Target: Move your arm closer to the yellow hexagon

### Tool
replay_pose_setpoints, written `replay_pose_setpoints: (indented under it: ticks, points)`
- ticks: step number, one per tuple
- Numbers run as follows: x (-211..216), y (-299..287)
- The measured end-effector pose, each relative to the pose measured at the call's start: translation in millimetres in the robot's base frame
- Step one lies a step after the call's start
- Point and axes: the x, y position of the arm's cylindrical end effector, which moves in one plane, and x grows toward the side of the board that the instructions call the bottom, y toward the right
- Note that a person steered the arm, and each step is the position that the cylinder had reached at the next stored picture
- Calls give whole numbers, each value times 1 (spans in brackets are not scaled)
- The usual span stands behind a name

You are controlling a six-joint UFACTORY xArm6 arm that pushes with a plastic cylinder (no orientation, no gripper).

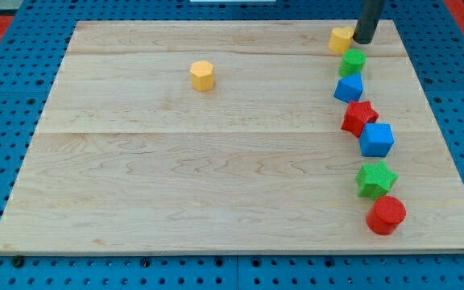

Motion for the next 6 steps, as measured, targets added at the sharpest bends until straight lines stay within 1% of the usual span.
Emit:
replay_pose_setpoints:
  ticks: [1,2,3,4,5,6]
  points:
    - [0,41]
    - [-26,24]
    - [-53,-9]
    - [-53,-65]
    - [-44,-175]
    - [4,-254]
